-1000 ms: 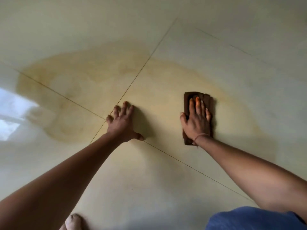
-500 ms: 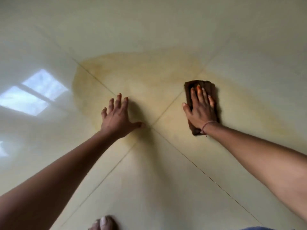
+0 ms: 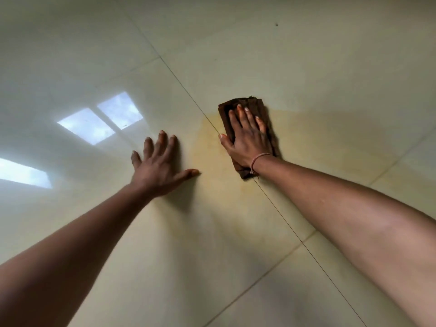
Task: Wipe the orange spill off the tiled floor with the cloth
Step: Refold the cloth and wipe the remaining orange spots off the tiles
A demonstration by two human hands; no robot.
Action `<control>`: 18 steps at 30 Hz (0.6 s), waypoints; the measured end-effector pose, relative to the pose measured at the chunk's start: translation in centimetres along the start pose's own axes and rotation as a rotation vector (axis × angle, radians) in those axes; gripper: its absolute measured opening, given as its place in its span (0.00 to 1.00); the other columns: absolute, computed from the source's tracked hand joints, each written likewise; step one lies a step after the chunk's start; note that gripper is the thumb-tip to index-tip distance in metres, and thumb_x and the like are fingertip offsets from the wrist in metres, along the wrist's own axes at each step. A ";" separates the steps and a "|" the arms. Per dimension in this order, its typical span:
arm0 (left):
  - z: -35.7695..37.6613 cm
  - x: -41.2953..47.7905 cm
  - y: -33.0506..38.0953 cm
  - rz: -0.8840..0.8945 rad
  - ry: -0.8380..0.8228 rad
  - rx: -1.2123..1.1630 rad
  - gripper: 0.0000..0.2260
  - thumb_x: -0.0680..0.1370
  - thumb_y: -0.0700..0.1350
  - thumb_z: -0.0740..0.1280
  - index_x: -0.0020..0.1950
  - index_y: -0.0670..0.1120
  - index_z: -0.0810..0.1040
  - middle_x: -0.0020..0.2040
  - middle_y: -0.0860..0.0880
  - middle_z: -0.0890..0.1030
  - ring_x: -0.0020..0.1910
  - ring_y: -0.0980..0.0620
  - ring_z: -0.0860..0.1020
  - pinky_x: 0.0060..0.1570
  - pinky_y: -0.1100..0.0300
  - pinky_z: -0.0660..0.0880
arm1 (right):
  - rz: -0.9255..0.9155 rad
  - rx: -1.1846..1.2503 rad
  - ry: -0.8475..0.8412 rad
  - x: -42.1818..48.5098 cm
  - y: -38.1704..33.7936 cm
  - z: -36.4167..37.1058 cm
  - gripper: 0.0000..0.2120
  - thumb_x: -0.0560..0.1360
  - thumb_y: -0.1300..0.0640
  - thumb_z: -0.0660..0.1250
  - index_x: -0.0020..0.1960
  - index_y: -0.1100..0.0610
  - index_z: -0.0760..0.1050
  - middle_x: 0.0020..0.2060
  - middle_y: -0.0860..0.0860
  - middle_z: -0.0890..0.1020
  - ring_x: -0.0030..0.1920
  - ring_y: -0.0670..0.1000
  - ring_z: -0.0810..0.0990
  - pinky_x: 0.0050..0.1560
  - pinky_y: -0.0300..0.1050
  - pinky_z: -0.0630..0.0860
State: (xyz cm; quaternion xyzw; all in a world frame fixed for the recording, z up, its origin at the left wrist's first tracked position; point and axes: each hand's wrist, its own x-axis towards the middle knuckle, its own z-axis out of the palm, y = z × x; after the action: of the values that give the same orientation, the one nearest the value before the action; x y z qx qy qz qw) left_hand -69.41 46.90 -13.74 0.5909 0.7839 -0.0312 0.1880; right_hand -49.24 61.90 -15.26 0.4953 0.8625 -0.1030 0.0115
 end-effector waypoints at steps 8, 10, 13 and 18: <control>1.3 -0.1 0.1 0.024 0.026 -0.077 0.49 0.64 0.80 0.44 0.78 0.55 0.36 0.77 0.50 0.33 0.75 0.43 0.31 0.69 0.35 0.34 | -0.065 -0.018 -0.010 5.7 -4.4 -0.3 0.34 0.79 0.39 0.52 0.79 0.53 0.50 0.79 0.54 0.49 0.78 0.52 0.46 0.75 0.53 0.43; 1.3 -0.2 0.1 0.023 0.028 -0.095 0.49 0.64 0.80 0.44 0.78 0.54 0.38 0.78 0.51 0.34 0.75 0.43 0.32 0.69 0.35 0.34 | -0.179 -0.004 -0.027 3.1 -5.2 -0.2 0.34 0.78 0.40 0.52 0.79 0.53 0.51 0.79 0.54 0.50 0.78 0.51 0.46 0.75 0.51 0.42; 0.9 -0.1 -0.4 0.039 0.028 -0.159 0.46 0.67 0.76 0.44 0.79 0.54 0.41 0.78 0.51 0.36 0.76 0.44 0.34 0.70 0.37 0.35 | -0.379 0.020 -0.053 -3.6 -5.1 0.7 0.35 0.75 0.39 0.46 0.78 0.52 0.53 0.78 0.53 0.53 0.78 0.51 0.50 0.74 0.49 0.43; 1.0 -0.4 -1.3 0.063 0.073 -0.269 0.34 0.75 0.61 0.48 0.79 0.51 0.49 0.80 0.50 0.44 0.77 0.45 0.39 0.71 0.41 0.37 | -0.147 0.000 -0.010 0.1 -3.8 0.7 0.34 0.76 0.39 0.45 0.79 0.52 0.52 0.79 0.53 0.51 0.78 0.51 0.48 0.75 0.50 0.43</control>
State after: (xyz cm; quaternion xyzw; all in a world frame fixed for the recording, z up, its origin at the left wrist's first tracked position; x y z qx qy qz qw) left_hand -70.27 45.84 -14.75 0.5854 0.7685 0.1016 0.2376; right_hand -52.65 59.98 -15.34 0.4303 0.8964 -0.1058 0.0080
